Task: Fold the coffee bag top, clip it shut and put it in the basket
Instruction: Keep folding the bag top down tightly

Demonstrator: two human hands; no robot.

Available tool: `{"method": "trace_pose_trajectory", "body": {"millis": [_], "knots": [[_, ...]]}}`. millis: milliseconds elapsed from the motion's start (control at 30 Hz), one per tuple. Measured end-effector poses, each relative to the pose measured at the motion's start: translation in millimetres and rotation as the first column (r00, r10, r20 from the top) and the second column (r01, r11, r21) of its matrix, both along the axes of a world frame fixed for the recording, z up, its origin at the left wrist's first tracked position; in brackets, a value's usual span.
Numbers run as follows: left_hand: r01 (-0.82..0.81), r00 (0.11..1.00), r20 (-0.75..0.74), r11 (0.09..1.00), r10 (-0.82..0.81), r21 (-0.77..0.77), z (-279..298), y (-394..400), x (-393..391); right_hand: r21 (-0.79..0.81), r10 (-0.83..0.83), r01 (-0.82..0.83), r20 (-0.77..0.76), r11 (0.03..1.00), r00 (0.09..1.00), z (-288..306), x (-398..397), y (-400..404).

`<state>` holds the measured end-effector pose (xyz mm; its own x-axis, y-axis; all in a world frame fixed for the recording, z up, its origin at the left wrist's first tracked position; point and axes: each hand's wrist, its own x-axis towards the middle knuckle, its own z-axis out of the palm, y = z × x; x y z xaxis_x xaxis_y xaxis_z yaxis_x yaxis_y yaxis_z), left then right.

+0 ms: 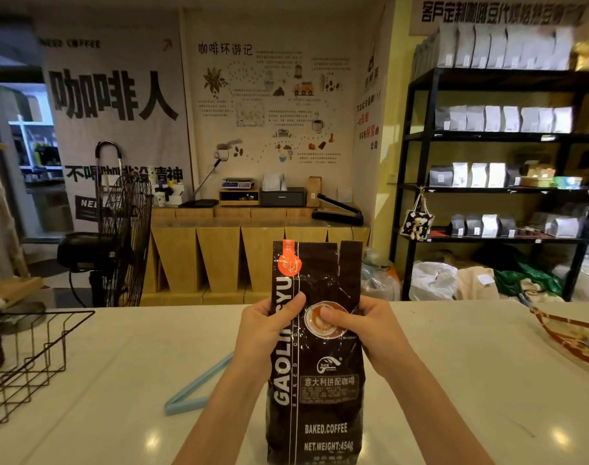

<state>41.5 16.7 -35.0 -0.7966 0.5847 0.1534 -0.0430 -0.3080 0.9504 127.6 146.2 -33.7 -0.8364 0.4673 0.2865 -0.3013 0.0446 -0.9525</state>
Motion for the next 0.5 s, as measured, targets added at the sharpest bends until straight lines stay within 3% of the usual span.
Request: {"method": "trace_pose_trajectory", "body": {"millis": [333,500], "knots": [[0.029,0.994,-0.109,0.998,-0.023,0.049,9,-4,1,0.056,0.005,-0.004,-0.017,0.998,1.000,11,9,8],[0.029,1.000,-0.011,0.995,-0.028,0.094,13,-4,4,0.013,0.021,-0.020,-0.047,1.000,0.999,11,8,5]]}}
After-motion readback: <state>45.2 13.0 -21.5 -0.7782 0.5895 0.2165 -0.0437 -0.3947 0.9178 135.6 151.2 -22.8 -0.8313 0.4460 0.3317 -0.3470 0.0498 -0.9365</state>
